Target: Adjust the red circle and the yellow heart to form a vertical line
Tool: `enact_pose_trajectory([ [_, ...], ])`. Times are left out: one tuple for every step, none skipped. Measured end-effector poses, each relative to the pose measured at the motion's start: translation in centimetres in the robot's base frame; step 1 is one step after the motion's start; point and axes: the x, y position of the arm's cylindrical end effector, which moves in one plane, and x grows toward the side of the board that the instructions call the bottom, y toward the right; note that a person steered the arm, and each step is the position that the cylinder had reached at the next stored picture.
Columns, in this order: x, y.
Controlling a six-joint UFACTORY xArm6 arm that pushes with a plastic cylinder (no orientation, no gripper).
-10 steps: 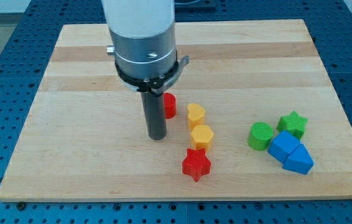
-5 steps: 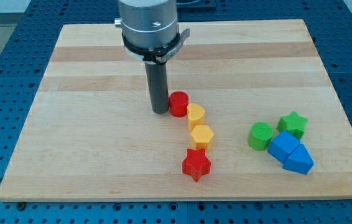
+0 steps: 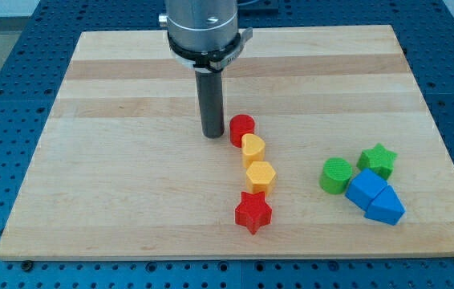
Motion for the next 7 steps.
enact_pose_trajectory([
  [0.8, 0.2],
  [0.8, 0.2],
  [0.5, 0.6],
  [0.4, 1.9],
  [0.3, 3.4],
  [-0.2, 3.4],
  [-0.2, 3.4],
])
